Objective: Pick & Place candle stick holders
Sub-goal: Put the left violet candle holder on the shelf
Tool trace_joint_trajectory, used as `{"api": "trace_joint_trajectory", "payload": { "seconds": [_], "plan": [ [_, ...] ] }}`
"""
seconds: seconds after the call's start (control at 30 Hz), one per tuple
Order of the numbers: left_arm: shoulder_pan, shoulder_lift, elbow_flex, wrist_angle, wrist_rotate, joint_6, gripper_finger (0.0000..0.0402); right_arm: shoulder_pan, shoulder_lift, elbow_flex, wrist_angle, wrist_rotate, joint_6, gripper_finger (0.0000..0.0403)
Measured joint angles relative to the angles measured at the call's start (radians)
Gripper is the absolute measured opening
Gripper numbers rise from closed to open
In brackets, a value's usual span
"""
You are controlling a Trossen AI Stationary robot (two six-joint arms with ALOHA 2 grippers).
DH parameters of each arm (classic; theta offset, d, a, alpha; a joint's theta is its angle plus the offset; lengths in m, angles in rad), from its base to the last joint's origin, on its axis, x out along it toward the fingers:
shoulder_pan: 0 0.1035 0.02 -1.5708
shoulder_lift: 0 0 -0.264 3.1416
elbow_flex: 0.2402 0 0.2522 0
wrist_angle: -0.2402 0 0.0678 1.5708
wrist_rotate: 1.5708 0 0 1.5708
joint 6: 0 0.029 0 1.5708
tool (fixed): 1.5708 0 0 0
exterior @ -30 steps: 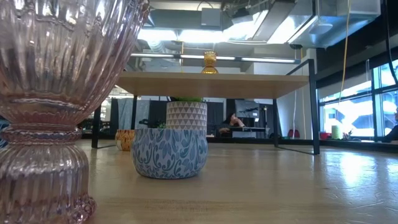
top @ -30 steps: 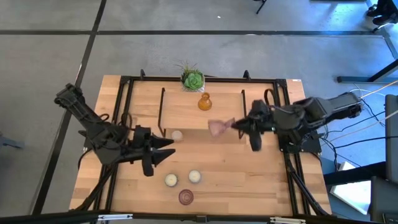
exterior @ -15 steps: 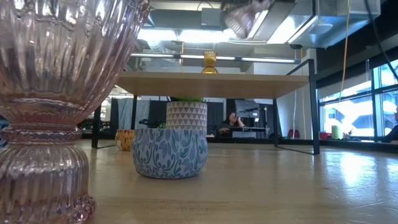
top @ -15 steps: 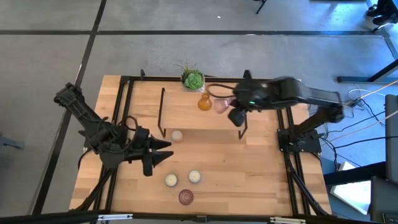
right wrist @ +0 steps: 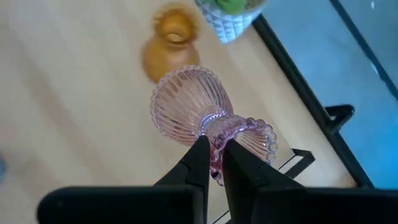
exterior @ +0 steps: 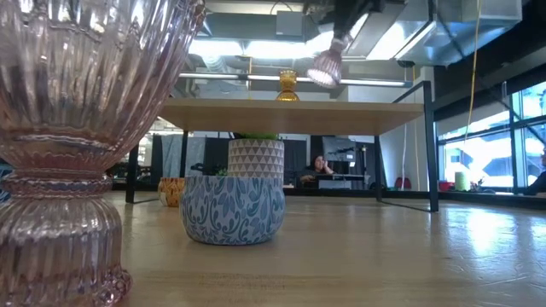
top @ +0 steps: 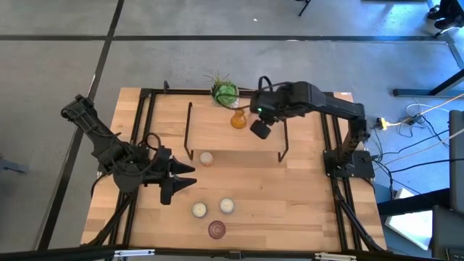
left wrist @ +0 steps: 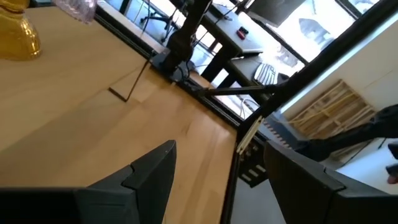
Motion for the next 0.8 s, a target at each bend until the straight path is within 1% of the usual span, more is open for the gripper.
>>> {"api": "trace_joint_trajectory", "payload": {
  "seconds": [0.3,0.6,0.8],
  "plan": [
    [0.004,0.000,0.000,-0.068,0.001,-0.021,0.0239,-0.065,-0.002,0.005,0.000,-0.022,-0.043,0.0031],
    [0.016,0.000,0.000,-0.073,0.025,-0.030,0.0239,-0.133,-0.003,0.002,0.000,-0.040,-0.090,0.0031],
    [0.016,0.000,0.000,-0.075,0.034,-0.037,0.0239,-0.174,-0.003,-0.061,0.000,-0.038,-0.115,0.0031]
  ]
}}
